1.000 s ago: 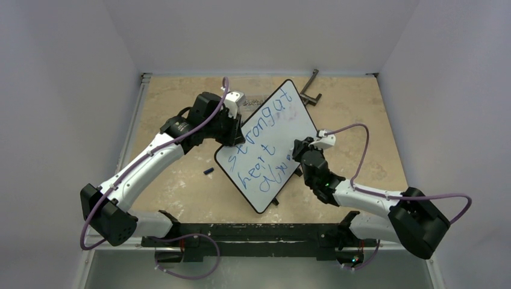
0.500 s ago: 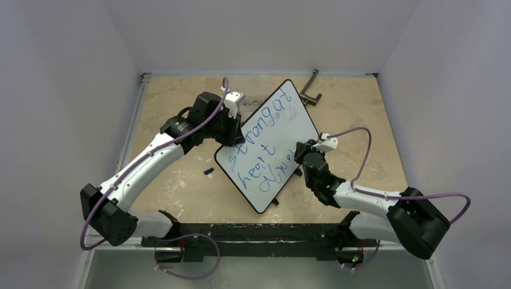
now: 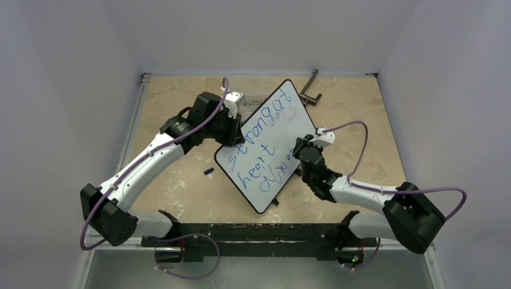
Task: Write a sentence on the whiteboard
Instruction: Write a sentence on the whiteboard, then put down the whiteboard on the whiteboard stand.
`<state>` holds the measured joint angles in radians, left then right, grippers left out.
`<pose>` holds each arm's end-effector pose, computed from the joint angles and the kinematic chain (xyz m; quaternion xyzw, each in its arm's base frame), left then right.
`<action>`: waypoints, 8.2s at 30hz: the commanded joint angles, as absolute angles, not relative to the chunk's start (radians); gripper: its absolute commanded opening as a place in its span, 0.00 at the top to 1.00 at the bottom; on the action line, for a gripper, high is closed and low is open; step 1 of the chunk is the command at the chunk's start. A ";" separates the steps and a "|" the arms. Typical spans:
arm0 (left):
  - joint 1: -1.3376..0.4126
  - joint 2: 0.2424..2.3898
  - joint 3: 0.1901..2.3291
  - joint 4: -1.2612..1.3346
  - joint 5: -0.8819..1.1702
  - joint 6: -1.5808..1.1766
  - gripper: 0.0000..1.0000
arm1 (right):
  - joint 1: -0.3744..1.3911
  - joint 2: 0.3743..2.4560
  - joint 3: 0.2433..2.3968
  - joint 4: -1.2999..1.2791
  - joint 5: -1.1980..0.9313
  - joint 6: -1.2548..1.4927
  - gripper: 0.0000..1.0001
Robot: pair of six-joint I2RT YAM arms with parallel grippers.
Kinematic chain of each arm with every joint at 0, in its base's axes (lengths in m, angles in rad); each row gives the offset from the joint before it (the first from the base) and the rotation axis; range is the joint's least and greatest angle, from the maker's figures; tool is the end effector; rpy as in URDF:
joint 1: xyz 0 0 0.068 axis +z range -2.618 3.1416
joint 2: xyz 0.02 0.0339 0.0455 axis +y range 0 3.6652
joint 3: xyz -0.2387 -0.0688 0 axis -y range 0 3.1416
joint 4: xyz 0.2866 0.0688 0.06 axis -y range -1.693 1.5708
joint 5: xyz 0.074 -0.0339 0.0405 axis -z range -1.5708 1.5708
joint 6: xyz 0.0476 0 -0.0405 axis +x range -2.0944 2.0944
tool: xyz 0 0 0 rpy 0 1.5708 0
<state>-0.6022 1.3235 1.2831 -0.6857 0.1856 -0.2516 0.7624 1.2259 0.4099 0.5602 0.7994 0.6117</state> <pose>0.2758 -0.2002 0.3131 0.1958 0.8877 -0.2459 0.3365 0.2283 0.1708 0.1434 0.1823 0.7450 0.1189 0.6306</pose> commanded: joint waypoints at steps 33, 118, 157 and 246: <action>-0.586 1.330 1.268 -0.797 -0.068 -0.077 1.00 | 0.757 1.267 0.332 0.520 0.750 0.726 1.00; -0.586 1.344 1.269 -0.796 -0.048 -0.074 1.00 | 0.546 1.339 0.517 0.676 0.608 0.549 1.00; -0.586 1.340 1.268 -0.798 -0.048 -0.075 1.00 | 0.546 1.354 0.455 0.620 0.621 0.597 1.00; -0.596 1.168 1.027 -0.734 0.037 -0.271 0.98 | 0.554 0.692 0.381 0.218 0.523 0.657 1.00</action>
<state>-0.5957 1.1362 1.0847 -0.6601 0.1635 -0.3252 0.5526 0.7044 0.3862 0.1993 0.4889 0.6510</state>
